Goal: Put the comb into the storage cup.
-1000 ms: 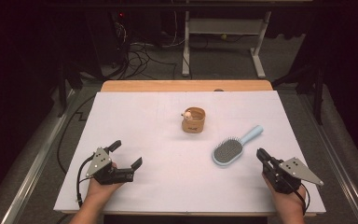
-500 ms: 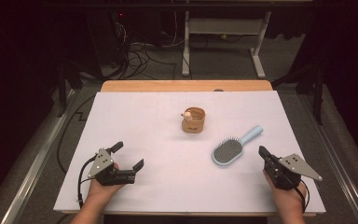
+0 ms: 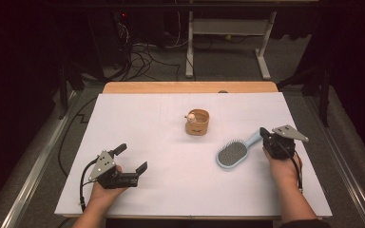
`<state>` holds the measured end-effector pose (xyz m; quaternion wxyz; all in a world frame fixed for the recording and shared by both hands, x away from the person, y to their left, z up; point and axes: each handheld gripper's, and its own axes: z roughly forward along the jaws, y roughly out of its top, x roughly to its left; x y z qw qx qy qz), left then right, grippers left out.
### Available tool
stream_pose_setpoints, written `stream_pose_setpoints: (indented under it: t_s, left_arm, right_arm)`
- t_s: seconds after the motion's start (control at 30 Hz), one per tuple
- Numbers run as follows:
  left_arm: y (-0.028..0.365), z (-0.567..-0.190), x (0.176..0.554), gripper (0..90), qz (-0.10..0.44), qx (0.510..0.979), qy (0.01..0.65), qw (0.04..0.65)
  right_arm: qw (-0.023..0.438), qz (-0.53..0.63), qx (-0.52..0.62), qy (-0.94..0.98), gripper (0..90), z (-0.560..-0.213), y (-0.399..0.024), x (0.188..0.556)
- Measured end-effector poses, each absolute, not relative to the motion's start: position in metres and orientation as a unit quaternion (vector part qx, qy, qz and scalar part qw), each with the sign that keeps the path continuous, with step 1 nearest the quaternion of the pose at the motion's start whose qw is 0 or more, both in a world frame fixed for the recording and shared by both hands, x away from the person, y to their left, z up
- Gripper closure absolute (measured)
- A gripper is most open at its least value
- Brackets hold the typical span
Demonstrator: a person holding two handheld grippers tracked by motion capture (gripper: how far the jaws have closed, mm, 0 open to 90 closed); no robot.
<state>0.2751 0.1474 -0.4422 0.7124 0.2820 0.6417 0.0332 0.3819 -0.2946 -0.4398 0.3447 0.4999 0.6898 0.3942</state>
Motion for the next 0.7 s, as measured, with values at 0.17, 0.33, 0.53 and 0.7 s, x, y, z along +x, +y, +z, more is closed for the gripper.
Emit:
stream_pose_setpoints:
  t_s: [0.17, 0.33, 0.53, 0.7]
  left_arm:
    - [0.148, -0.442, 0.275, 0.4, 0.033, 0.285, 0.639, 0.714]
    - [0.147, -0.443, 0.274, 0.4, 0.031, 0.283, 0.639, 0.715]
    - [0.148, -0.442, 0.276, 0.4, 0.030, 0.278, 0.642, 0.714]
    - [0.149, -0.441, 0.276, 0.4, 0.027, 0.275, 0.643, 0.714]
  right_arm:
    - [0.330, 0.347, 0.520, 0.707, 90.0, -0.440, -0.297, 0.415]
    - [0.316, 0.312, 0.529, 0.723, 90.0, -0.440, -0.297, 0.434]
    - [0.309, 0.269, 0.525, 0.746, 90.0, -0.443, -0.291, 0.451]
    - [0.307, 0.247, 0.529, 0.751, 90.0, -0.447, -0.292, 0.455]
